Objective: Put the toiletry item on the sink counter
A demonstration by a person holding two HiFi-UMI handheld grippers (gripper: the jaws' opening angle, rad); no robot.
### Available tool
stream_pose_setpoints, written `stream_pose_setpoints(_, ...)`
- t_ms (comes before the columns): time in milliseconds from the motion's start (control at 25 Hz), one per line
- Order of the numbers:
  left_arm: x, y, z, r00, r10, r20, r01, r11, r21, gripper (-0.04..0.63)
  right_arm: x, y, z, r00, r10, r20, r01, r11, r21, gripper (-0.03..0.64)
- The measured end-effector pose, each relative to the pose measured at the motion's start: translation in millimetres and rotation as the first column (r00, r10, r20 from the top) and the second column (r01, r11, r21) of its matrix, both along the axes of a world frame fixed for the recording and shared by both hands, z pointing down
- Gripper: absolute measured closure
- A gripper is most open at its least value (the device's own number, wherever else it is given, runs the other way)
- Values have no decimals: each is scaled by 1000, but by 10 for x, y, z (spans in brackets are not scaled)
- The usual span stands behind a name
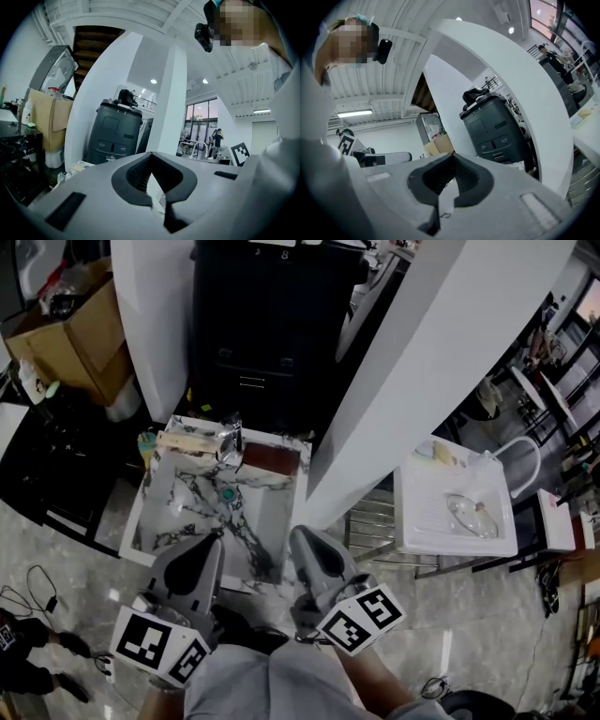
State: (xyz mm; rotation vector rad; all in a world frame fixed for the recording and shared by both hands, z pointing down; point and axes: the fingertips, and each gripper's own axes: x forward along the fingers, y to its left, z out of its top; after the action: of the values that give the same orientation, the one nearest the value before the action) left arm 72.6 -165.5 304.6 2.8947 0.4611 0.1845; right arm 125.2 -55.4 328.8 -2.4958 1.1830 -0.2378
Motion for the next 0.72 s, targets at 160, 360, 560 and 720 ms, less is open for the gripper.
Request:
stream_pose_setpoints(160, -52, 119, -19, 1000, 11, -4, -11, 1000, -1, 591, -105, 148, -37, 1000, 10, -1, -10, 1000, 0, 620)
stream_pose_setpoints(360, -99, 275, -41, 999, 29, -14, -29, 1000, 5, 591, -198, 309, -51, 1000, 29, 0, -29, 1000, 11, 620)
stream_pose_setpoints(560, -144, 339, -63, 999, 33, -20, -33, 999, 9, 591, -250, 385, -63, 999, 36, 7, -37, 999, 26, 620)
stream_pose_setpoints(720, -182, 374, -80, 999, 33, -22, -33, 999, 13, 591, -281, 427, -88, 999, 41, 7, -41, 998, 37, 620)
